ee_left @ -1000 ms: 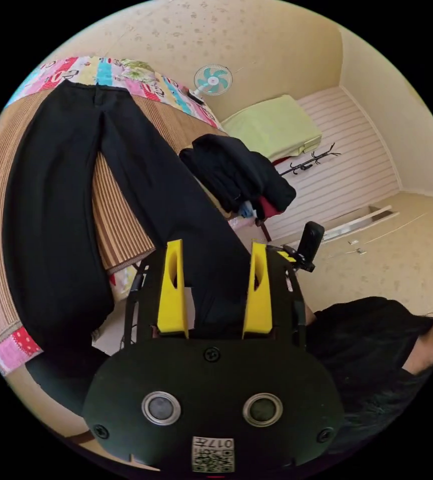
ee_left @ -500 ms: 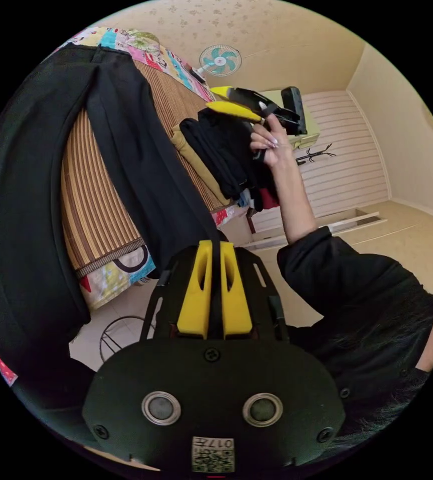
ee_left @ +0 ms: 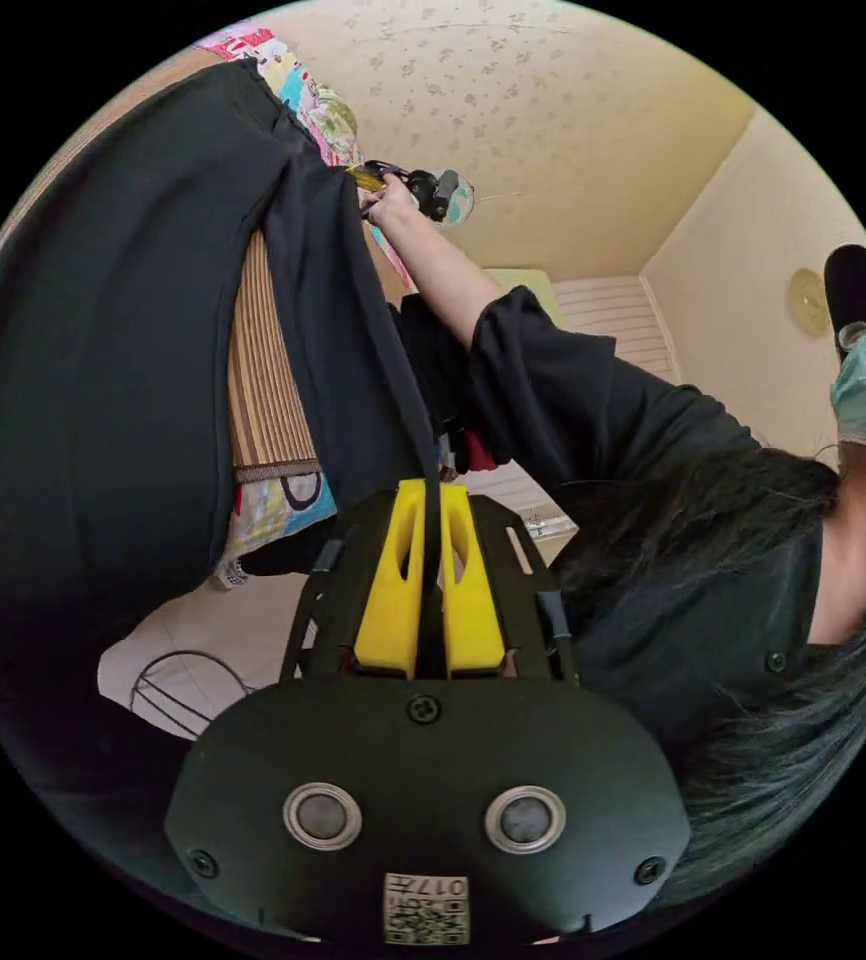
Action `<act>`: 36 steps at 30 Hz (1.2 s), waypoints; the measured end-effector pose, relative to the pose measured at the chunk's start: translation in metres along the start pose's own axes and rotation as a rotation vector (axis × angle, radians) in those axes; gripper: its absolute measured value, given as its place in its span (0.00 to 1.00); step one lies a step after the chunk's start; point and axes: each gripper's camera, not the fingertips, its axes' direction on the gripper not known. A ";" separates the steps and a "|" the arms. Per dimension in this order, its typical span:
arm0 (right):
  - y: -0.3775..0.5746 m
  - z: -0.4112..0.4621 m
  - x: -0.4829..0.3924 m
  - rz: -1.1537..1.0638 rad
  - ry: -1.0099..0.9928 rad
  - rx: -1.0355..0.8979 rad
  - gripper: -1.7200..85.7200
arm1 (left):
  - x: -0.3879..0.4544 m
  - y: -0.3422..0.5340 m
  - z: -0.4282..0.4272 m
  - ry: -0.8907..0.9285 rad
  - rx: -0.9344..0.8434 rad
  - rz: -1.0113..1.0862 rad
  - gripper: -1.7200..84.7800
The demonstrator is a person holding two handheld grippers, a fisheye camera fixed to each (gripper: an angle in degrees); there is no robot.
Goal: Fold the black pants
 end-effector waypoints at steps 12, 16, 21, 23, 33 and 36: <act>0.059 0.057 -0.191 -0.204 -0.349 -0.137 0.11 | -0.043 0.077 -0.130 -0.329 0.195 -0.314 0.15; 0.149 0.002 -0.158 -0.332 -0.346 -0.204 0.13 | -0.045 0.080 -0.155 -0.387 0.303 -0.263 0.16; 0.316 -0.050 -0.071 -0.212 -0.270 -0.373 0.16 | -0.058 0.019 -0.144 -0.449 0.198 -0.152 0.17; 0.357 -0.060 -0.061 -0.198 -0.357 -0.383 0.16 | -0.067 -0.007 -0.120 -0.468 0.078 -0.138 0.17; 0.417 -0.143 0.000 -0.245 -0.383 -0.543 0.07 | -0.047 0.030 0.027 -0.398 -0.262 -0.164 0.09; 0.425 -0.157 0.036 -0.220 -0.351 -0.630 0.07 | -0.044 0.048 0.042 -0.430 -0.243 -0.224 0.12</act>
